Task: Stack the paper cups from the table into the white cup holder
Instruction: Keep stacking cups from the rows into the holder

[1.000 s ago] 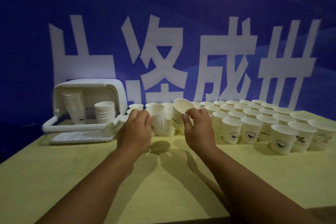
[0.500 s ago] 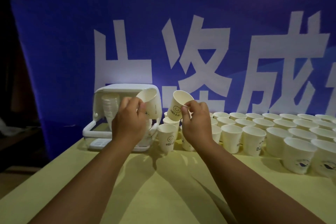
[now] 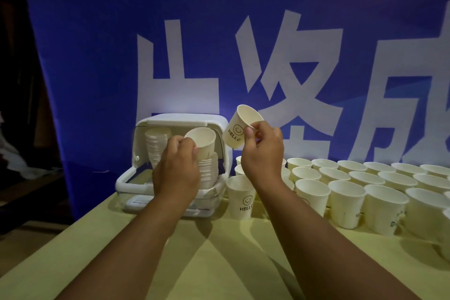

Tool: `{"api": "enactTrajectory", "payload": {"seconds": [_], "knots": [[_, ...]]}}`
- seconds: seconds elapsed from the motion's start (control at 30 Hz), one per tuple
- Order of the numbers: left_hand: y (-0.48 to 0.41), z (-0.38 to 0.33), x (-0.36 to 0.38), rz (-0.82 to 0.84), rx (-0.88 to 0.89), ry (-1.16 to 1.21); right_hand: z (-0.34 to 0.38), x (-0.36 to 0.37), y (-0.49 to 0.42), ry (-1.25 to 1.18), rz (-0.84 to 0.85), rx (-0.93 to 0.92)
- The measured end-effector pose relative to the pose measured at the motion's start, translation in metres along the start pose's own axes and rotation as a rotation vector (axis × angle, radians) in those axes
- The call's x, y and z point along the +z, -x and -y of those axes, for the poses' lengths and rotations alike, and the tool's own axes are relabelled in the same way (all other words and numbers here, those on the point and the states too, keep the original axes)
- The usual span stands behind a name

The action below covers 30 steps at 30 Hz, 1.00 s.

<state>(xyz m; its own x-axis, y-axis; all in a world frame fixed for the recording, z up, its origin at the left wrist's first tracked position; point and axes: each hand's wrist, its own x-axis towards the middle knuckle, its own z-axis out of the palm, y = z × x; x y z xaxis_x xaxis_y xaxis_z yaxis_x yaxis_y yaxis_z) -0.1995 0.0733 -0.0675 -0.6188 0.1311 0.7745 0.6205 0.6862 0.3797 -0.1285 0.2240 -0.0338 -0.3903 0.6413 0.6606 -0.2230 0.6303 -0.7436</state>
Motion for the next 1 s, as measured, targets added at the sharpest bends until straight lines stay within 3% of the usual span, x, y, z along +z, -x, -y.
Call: {"api": "enactTrajectory", "payload": {"seconds": [0.33, 0.43, 0.5, 0.63, 0.87, 1.0], "knots": [[0.001, 0.001, 0.002, 0.126, 0.079, -0.081, 0.004, 0.009, 0.003, -0.025, 0.063, -0.066], [0.007, 0.004, 0.006, 0.235, 0.093, 0.038, 0.004, 0.011, 0.005, 0.003, 0.132, -0.083], [0.012, 0.004, 0.007, 0.283, -0.014, 0.206, 0.004, 0.012, 0.007, 0.045, 0.182, -0.101], [0.012, 0.008, 0.003, 0.254, -0.104, 0.419, 0.009, 0.014, 0.012, 0.121, 0.282, -0.153], [0.014, 0.015, 0.006, 0.218, -0.129, 0.476, 0.01, 0.019, 0.022, 0.391, 0.432, -0.261], [0.016, 0.016, 0.006, 0.195, -0.071, 0.443, 0.011, 0.023, 0.029, 0.2, 0.444, -0.15]]}}
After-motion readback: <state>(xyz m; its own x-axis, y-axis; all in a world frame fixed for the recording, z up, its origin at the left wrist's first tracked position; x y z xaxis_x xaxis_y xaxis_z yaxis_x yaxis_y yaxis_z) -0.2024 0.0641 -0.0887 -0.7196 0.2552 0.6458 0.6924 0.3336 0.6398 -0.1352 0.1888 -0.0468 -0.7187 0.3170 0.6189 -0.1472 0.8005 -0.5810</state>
